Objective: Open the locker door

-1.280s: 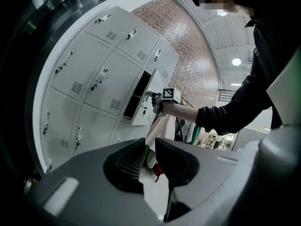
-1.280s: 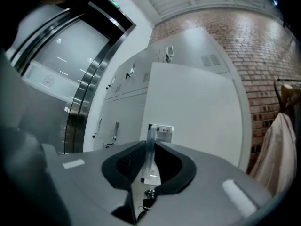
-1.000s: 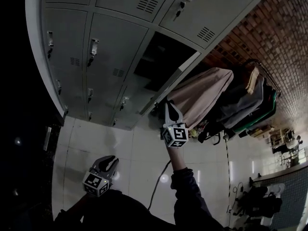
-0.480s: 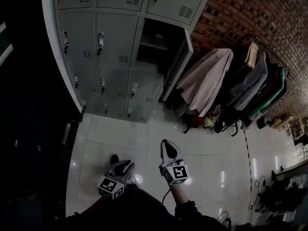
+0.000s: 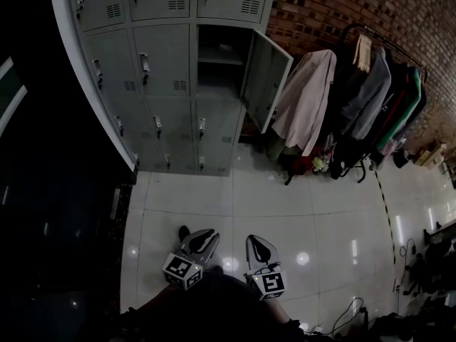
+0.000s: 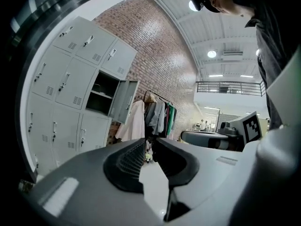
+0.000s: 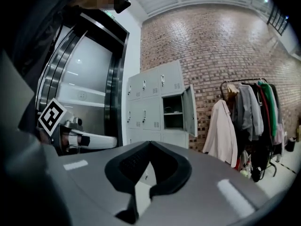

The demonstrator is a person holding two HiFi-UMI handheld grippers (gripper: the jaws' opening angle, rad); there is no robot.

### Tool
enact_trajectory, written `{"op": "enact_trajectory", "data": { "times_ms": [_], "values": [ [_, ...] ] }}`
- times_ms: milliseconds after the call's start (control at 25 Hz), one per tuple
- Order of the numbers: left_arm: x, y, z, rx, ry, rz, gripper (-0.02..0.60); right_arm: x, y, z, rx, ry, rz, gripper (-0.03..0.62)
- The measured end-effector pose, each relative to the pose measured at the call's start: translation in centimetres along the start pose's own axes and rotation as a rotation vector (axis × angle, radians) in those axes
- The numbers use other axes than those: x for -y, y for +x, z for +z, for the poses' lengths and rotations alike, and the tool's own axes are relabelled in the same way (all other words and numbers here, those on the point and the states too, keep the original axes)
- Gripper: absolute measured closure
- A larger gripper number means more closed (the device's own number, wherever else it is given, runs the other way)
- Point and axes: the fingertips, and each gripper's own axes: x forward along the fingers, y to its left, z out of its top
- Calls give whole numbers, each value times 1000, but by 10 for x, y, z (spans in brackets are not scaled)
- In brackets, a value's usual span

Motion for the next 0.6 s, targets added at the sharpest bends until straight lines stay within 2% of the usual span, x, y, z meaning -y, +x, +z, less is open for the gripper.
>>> {"op": "enact_trajectory", "data": {
  "times_ms": [240,440,600],
  "values": [
    [11,-6,-9,-26,13,20,497,-18,1,12,50,-11,64,594],
    [19,-4,-5,-21,44,11,499,-17,1,22,82,-7,74,594],
    [20,-2,2,-22,56,18,499,-12,0,13,67,7,73,594]
  ]
}}
